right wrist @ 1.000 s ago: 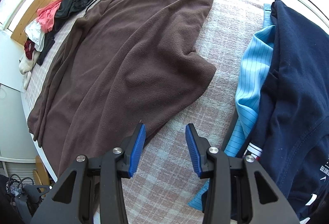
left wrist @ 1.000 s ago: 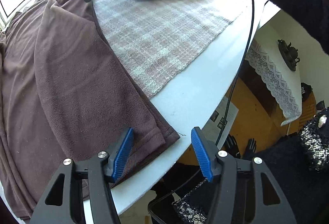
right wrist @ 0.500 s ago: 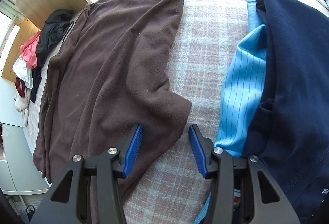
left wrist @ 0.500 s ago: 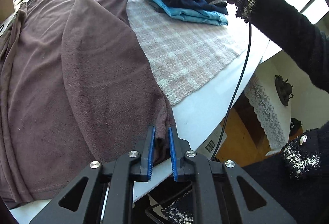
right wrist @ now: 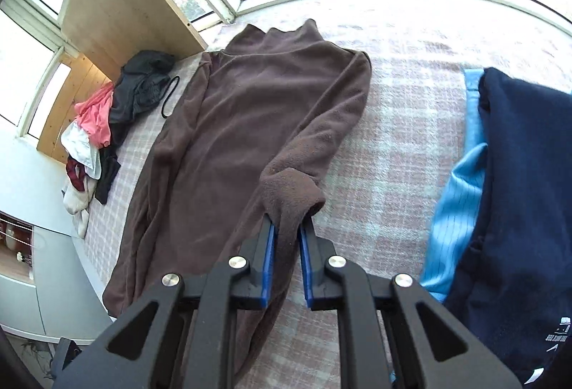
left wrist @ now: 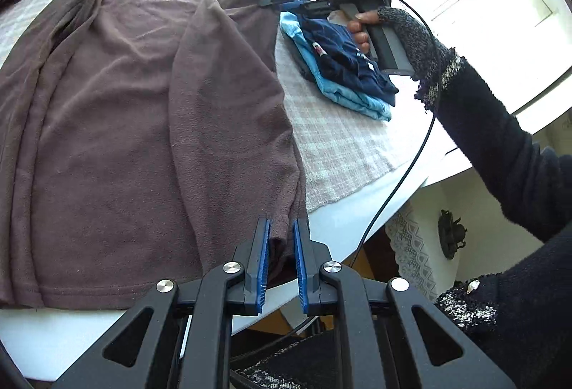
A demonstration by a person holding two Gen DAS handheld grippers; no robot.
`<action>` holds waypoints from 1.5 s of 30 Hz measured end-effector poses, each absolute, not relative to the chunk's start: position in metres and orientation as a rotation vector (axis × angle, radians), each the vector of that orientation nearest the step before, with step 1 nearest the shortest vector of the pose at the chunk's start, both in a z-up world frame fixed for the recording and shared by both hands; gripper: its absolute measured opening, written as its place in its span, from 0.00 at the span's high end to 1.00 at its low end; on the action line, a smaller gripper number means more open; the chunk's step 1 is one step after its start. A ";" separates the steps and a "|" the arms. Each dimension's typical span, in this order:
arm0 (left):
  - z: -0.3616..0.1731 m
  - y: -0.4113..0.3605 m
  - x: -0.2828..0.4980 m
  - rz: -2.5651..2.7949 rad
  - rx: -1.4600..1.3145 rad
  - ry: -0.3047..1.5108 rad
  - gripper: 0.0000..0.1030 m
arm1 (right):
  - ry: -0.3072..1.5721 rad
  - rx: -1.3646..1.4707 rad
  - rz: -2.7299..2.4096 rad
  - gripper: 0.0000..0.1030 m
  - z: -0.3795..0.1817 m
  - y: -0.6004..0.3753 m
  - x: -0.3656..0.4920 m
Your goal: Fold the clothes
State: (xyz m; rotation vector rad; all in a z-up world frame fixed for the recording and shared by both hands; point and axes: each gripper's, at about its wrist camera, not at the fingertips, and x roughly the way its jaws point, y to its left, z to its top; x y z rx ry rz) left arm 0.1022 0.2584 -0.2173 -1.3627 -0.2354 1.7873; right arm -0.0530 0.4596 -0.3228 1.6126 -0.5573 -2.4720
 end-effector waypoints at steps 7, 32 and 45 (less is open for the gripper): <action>-0.239 0.191 0.087 1.890 -1.410 -0.454 0.88 | -0.257 1.745 -2.423 0.87 -0.338 0.370 -0.124; -0.197 0.207 0.038 1.927 -1.304 -0.194 0.67 | -0.162 1.676 -2.315 0.65 -0.378 0.299 -0.004; -0.247 0.234 0.033 1.850 -1.453 0.095 0.70 | -0.204 1.577 -2.541 0.62 -0.370 0.376 -0.078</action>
